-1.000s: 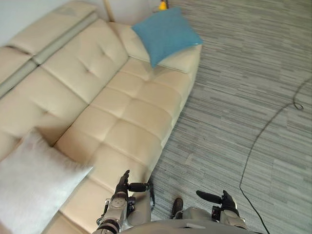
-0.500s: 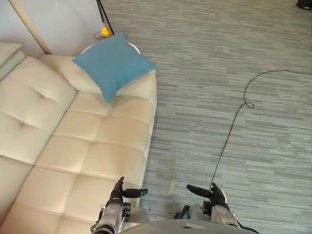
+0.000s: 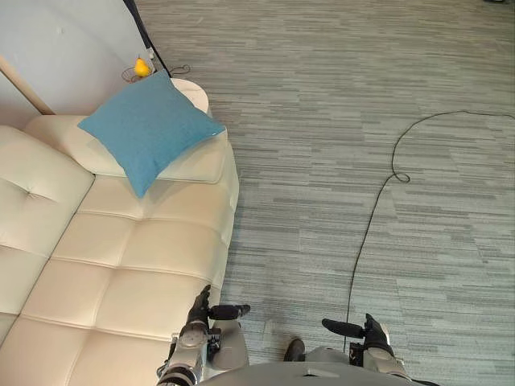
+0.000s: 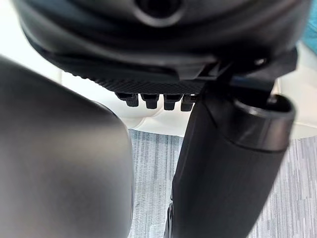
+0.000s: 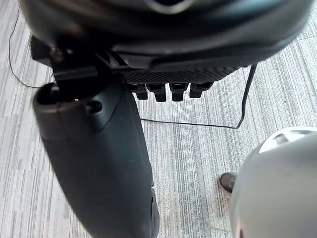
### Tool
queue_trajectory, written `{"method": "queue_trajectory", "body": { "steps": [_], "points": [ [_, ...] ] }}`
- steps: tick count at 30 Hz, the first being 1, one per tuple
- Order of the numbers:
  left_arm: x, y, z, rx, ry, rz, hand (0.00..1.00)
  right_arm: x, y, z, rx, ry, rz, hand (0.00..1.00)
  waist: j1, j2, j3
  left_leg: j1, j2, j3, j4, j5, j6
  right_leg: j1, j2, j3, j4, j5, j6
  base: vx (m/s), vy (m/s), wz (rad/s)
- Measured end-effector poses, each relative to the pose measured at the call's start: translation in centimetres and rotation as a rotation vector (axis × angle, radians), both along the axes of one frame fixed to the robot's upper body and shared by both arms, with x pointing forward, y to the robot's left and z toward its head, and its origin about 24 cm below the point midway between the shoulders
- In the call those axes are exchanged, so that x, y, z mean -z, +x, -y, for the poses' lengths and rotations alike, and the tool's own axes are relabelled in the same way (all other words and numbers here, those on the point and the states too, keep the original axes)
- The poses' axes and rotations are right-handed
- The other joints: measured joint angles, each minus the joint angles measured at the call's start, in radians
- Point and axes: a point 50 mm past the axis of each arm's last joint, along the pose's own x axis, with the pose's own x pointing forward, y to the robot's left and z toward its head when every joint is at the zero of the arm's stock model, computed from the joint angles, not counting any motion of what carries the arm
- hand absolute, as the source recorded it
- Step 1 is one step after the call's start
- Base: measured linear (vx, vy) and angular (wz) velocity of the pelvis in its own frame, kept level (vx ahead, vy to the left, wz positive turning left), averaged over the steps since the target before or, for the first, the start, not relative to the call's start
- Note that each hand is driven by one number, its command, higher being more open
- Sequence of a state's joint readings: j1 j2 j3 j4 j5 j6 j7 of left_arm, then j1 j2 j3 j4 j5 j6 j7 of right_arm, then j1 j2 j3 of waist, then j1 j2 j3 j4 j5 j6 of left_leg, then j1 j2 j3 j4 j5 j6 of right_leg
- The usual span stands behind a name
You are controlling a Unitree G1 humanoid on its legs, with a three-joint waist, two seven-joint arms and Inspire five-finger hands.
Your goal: Pick up cushions and gather them together orderly.
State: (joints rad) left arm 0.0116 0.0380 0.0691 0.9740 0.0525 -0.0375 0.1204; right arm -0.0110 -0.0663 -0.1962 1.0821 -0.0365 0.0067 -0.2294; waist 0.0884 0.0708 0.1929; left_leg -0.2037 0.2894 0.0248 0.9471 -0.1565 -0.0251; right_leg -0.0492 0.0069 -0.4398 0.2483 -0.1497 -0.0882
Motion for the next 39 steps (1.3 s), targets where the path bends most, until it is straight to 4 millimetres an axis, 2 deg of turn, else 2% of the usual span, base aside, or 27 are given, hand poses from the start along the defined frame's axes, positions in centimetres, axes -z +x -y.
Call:
{"method": "queue_trajectory", "body": {
  "steps": [1, 2, 5, 6, 9, 10, 12, 13, 14, 15, 16, 17, 19, 20, 23, 24, 25, 26, 27, 30, 31, 32, 33, 34, 35, 37, 39],
  "points": [
    [-0.3, 0.5, -0.1, 0.007, 0.006, 0.025, 1.00, 0.0, 0.0, -0.3, 0.004, 0.007, 0.002, 1.00, 0.000, -0.011, 0.005, -0.073, -0.013, 0.006, 0.047, -0.062, -0.007, 0.037, 0.003, -0.003, -0.018, -0.016, -0.006, 0.19, -0.110, 0.09],
    [-0.5, 0.7, -0.2, 0.007, 0.008, 0.039, 1.00, 0.0, 0.1, -0.5, 0.011, 0.011, 0.006, 1.00, 0.002, -0.018, 0.008, -0.103, -0.025, 0.028, 0.017, -0.084, -0.008, 0.055, 0.004, -0.003, -0.037, -0.014, -0.004, 0.20, -0.066, 0.11],
    [-0.8, 1.3, -0.1, 0.008, 0.006, 0.063, 1.00, 0.0, 0.4, -0.8, 0.056, 0.034, 0.023, 1.00, 0.012, -0.031, 0.014, -0.139, -0.124, 0.080, -0.408, -0.075, -0.004, 0.104, 0.002, -0.008, -0.115, -0.003, 0.026, 0.19, 0.013, 0.04],
    [-0.8, 1.3, 0.0, 0.007, 0.005, 0.064, 1.00, 0.0, 0.4, -0.9, 0.061, 0.034, 0.024, 1.00, 0.013, -0.032, 0.014, -0.141, -0.139, 0.081, -0.480, -0.054, -0.003, 0.108, 0.002, -0.007, -0.123, -0.005, 0.030, 0.26, 0.096, 0.00],
    [-0.9, 1.5, -0.4, -0.012, 0.008, 0.067, 1.00, 0.1, 0.5, -2.1, 0.063, 0.063, 0.025, 1.00, 0.028, -0.060, 0.010, -0.099, -0.191, 0.086, -0.685, 0.172, 0.013, 0.142, -0.014, 0.015, -0.152, -0.027, 0.084, 0.39, 0.089, -0.15],
    [-1.0, 1.7, -0.9, -0.021, 0.018, 0.073, 1.00, 0.1, 0.6, -2.9, 0.060, 0.084, 0.029, 1.00, 0.029, -0.092, 0.009, -0.100, -0.203, 0.104, -0.659, 0.146, 0.024, 0.145, -0.038, 0.020, -0.151, -0.037, 0.103, 0.38, 0.038, -0.12],
    [-1.0, 1.7, -1.1, -0.027, 0.020, 0.069, 1.00, 0.0, 0.8, -3.4, 0.060, 0.097, 0.041, 1.00, 0.033, -0.109, 0.005, -0.096, -0.212, 0.129, -0.611, 0.102, 0.032, 0.160, -0.060, 0.032, -0.136, -0.048, 0.126, 0.33, 0.050, -0.22],
    [-1.0, 1.6, -1.2, -0.025, 0.024, 0.063, 1.00, 0.0, 0.9, -3.5, 0.058, 0.100, 0.050, 1.00, 0.043, -0.107, 0.003, -0.065, -0.211, 0.155, -0.573, 0.050, 0.039, 0.152, -0.094, 0.052, -0.036, -0.077, 0.171, 0.44, 0.123, -0.37],
    [-0.8, 1.3, -0.9, -0.014, 0.021, 0.049, 1.00, 0.0, 0.8, -3.4, 0.058, 0.099, 0.050, 1.00, 0.042, -0.098, -0.002, -0.037, -0.211, 0.159, -0.562, 0.010, 0.040, 0.127, -0.120, 0.058, 0.081, -0.093, 0.196, 0.36, 0.113, -0.34],
    [-0.6, 1.1, -0.8, -0.007, 0.020, 0.037, 1.00, 0.0, 0.6, -3.3, 0.058, 0.097, 0.047, 1.00, 0.041, -0.090, -0.007, -0.017, -0.210, 0.159, -0.559, -0.016, 0.041, 0.094, -0.145, 0.057, 0.199, -0.097, 0.202, 0.34, 0.137, -0.12],
    [-0.5, 0.9, -0.8, 0.013, 0.026, 0.027, 1.00, 0.0, 0.4, -3.2, 0.052, 0.098, 0.046, 1.00, 0.040, -0.096, -0.008, 0.025, -0.222, 0.160, -0.558, -0.052, 0.047, 0.006, -0.215, 0.056, 0.466, -0.073, 0.205, 0.33, 0.101, 0.06],
    [-0.4, 0.8, -0.9, 0.025, 0.034, 0.019, 1.00, -0.1, 0.6, -3.1, 0.041, 0.094, 0.052, 1.00, 0.035, -0.107, -0.012, 0.051, -0.235, 0.156, -0.552, -0.070, 0.055, -0.054, -0.268, 0.059, 0.618, -0.063, 0.202, 0.39, 0.099, 0.22],
    [-0.3, 0.4, -1.5, 0.027, 0.051, 0.005, 1.00, -0.2, 0.9, -3.1, 0.031, 0.089, 0.063, 1.00, 0.021, -0.109, -0.015, 0.095, -0.233, 0.132, -0.546, -0.098, 0.052, -0.109, -0.297, 0.052, 0.727, -0.082, 0.172, 0.32, -0.024, 0.37],
    [-0.3, 0.1, -1.8, 0.014, 0.060, -0.001, 1.00, -0.3, 1.3, -3.1, 0.013, 0.082, 0.077, 1.00, 0.019, -0.112, -0.014, 0.144, -0.221, 0.121, -0.570, -0.105, 0.046, -0.152, -0.289, 0.049, 0.705, -0.103, 0.139, 0.30, -0.066, 0.29],
    [-0.2, -0.2, -1.9, 0.007, 0.062, -0.007, 1.00, -0.5, 1.8, -3.2, 0.006, 0.083, 0.094, 1.00, 0.012, -0.101, -0.010, 0.199, -0.189, 0.101, -0.603, -0.108, 0.040, -0.192, -0.233, 0.064, 0.516, -0.111, 0.129, 0.33, -0.195, 0.25],
    [-0.2, -0.3, -1.9, 0.004, 0.062, -0.010, 1.00, -0.6, 2.2, -3.4, -0.007, 0.085, 0.098, 1.00, 0.008, -0.102, -0.007, 0.216, -0.170, 0.077, -0.612, -0.127, -0.003, -0.219, -0.183, 0.127, 0.315, -0.087, 0.149, 0.28, -0.241, 0.33],
    [-0.2, -0.3, -2.0, 0.005, 0.063, -0.010, 1.00, -0.5, 2.1, -3.5, -0.011, 0.086, 0.095, 1.00, 0.008, -0.110, -0.007, 0.218, -0.172, 0.071, -0.610, -0.135, -0.019, -0.216, -0.176, 0.154, 0.247, -0.063, 0.156, 0.24, -0.231, 0.40],
    [-0.2, -0.1, -1.9, 0.001, 0.059, -0.011, 1.00, -0.5, 2.0, -3.1, -0.017, 0.077, 0.087, 1.00, 0.003, -0.103, -0.001, 0.222, -0.164, 0.046, -0.605, -0.154, -0.049, -0.198, -0.154, 0.151, 0.229, -0.009, 0.115, 0.22, -0.222, 0.19],
    [0.1, -0.4, -1.2, 0.005, 0.038, -0.019, 1.00, -0.5, 2.1, -2.5, -0.019, 0.064, 0.083, 1.00, 0.010, -0.073, -0.008, 0.227, -0.141, 0.021, -0.632, -0.141, -0.051, -0.199, -0.124, 0.150, 0.233, -0.024, 0.103, 0.32, -0.340, 0.12],
    [0.4, -0.7, -0.4, 0.008, 0.015, -0.037, 1.00, -0.4, 1.6, -1.6, -0.011, 0.046, 0.065, 1.00, 0.001, -0.051, -0.014, 0.236, -0.124, -0.015, -0.645, -0.133, -0.058, -0.192, -0.112, 0.124, 0.251, -0.081, 0.088, 0.24, -0.266, 0.19],
    [0.3, -0.6, -0.4, 0.007, 0.012, -0.034, 1.00, -0.4, 1.3, -1.4, 0.000, 0.042, 0.060, 1.00, -0.005, -0.051, -0.013, 0.201, -0.112, -0.035, -0.562, -0.133, -0.059, -0.168, -0.111, 0.096, 0.243, -0.100, 0.084, 0.23, -0.239, 0.87],
    [0.2, -0.3, -0.5, -0.006, 0.011, -0.019, 1.00, -0.2, 0.6, -1.0, 0.013, 0.034, 0.049, 1.00, -0.016, -0.047, -0.006, 0.099, -0.089, -0.064, -0.347, -0.127, -0.059, -0.109, -0.107, 0.035, 0.216, -0.114, 0.080, 0.27, -0.277, 1.03],
    [0.0, -0.1, -0.6, -0.018, 0.009, -0.005, 1.00, -0.2, 0.3, -0.8, 0.016, 0.029, 0.043, 1.00, -0.016, -0.045, -0.002, 0.055, -0.071, -0.062, -0.253, -0.114, -0.055, -0.080, -0.102, 0.012, 0.206, -0.121, 0.075, 0.21, -0.189, 1.08],
    [-0.3, 0.3, -0.7, -0.030, 0.009, 0.023, 1.00, -0.1, -0.2, -0.7, 0.023, 0.024, 0.031, 1.00, -0.008, -0.044, 0.002, -0.012, -0.039, -0.027, -0.113, -0.116, -0.050, -0.032, -0.090, -0.021, 0.185, -0.130, 0.067, 0.15, -0.112, 0.73],
    [-0.6, 0.7, -0.9, -0.028, 0.017, 0.039, 1.00, 0.0, -0.2, -0.8, 0.022, 0.025, 0.029, 1.00, -0.001, -0.053, 0.006, -0.054, -0.029, 0.019, -0.070, -0.120, -0.036, 0.003, -0.089, -0.042, 0.159, -0.133, 0.062, 0.17, -0.102, 0.68],
    [-0.7, 1.0, -0.7, -0.022, 0.014, 0.057, 1.00, -0.1, 0.0, -1.0, 0.026, 0.028, 0.036, 1.00, 0.001, -0.059, 0.008, -0.096, -0.037, 0.087, -0.141, -0.129, -0.020, 0.048, -0.090, -0.076, 0.108, -0.124, 0.075, 0.16, -0.023, 0.55],
    [-0.7, 1.1, -0.5, -0.011, 0.011, 0.055, 1.00, 0.0, -0.1, -1.0, 0.043, 0.038, 0.037, 1.00, 0.001, -0.056, 0.007, -0.104, -0.075, 0.126, -0.374, -0.088, 0.006, 0.083, -0.097, -0.119, 0.064, -0.118, 0.092, 0.20, 0.089, 0.60]
  ]
}}
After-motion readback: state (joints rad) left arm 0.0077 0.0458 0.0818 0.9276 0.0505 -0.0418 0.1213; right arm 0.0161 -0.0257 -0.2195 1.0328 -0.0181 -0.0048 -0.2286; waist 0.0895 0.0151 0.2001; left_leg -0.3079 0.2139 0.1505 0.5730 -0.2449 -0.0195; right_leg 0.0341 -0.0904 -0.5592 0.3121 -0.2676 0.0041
